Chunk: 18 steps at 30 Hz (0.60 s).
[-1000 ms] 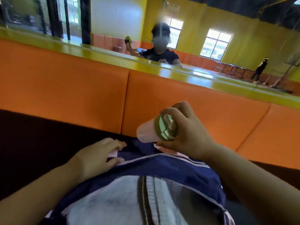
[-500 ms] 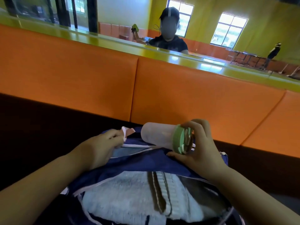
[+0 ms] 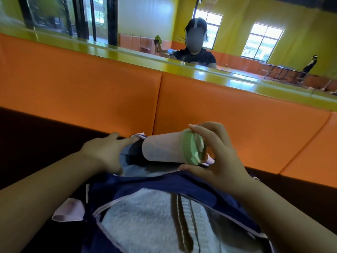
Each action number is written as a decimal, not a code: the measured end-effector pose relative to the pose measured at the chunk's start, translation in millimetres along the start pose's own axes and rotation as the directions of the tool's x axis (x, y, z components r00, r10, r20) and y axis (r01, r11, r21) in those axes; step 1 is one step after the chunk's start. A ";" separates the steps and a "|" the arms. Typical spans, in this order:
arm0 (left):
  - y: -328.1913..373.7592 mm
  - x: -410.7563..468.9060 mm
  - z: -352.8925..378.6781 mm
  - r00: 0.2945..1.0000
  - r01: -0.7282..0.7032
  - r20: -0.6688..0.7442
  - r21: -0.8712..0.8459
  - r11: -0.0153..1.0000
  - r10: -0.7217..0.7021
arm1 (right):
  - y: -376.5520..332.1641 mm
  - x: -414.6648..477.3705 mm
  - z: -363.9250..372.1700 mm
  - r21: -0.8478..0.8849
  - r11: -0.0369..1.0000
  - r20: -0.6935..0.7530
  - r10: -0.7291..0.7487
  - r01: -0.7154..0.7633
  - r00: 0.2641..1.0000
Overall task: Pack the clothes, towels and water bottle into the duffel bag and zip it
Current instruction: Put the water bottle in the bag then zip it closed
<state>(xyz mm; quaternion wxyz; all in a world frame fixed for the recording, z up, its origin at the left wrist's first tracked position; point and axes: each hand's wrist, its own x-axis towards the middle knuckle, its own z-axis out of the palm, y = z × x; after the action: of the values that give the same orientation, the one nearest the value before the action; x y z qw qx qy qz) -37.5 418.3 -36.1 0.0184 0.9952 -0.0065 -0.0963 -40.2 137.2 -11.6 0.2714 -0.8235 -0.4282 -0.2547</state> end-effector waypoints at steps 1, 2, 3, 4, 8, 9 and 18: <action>0.9 1.2 -4.1 1.000 -0.021 -0.014 0.008 1.000 0.021 | -2.3 6.3 2.7 -0.013 1.000 0.059 -0.020 0.021 0.998; 2.0 2.2 -7.6 0.999 -0.038 -0.028 0.010 0.999 0.039 | -3.9 13.0 6.8 -0.028 0.999 0.118 -0.034 0.038 0.992; 3.2 2.6 -10.8 0.998 -0.047 -0.033 0.007 0.999 0.047 | -5.0 19.3 12.9 -0.057 0.996 0.172 -0.053 0.064 0.984; 4.4 2.8 -13.5 0.998 -0.052 -0.037 -0.001 0.999 0.052 | -5.5 25.5 20.3 -0.100 0.989 0.219 -0.085 0.109 0.972; 6.7 1.9 -20.4 0.996 -0.074 -0.049 -0.041 0.996 0.072 | -3.4 47.8 49.9 -0.198 0.938 0.353 -0.203 0.285 0.913; 6.4 1.6 -21.7 0.996 -0.072 -0.053 -0.043 0.996 0.070 | -2.3 51.1 56.4 -0.201 0.929 0.366 -0.223 0.310 0.904; 4.1 0.8 -18.6 0.997 -0.051 -0.056 -0.018 0.999 0.050 | 17.9 42.4 90.0 -0.363 0.786 0.600 -0.214 0.501 0.771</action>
<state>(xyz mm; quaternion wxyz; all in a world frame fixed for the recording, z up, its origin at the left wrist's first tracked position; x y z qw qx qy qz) -33.2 414.9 -17.9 0.0306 0.9968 -0.0303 -0.0680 13.2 212.4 -53.1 -0.1371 -0.8007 -0.5580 -0.1694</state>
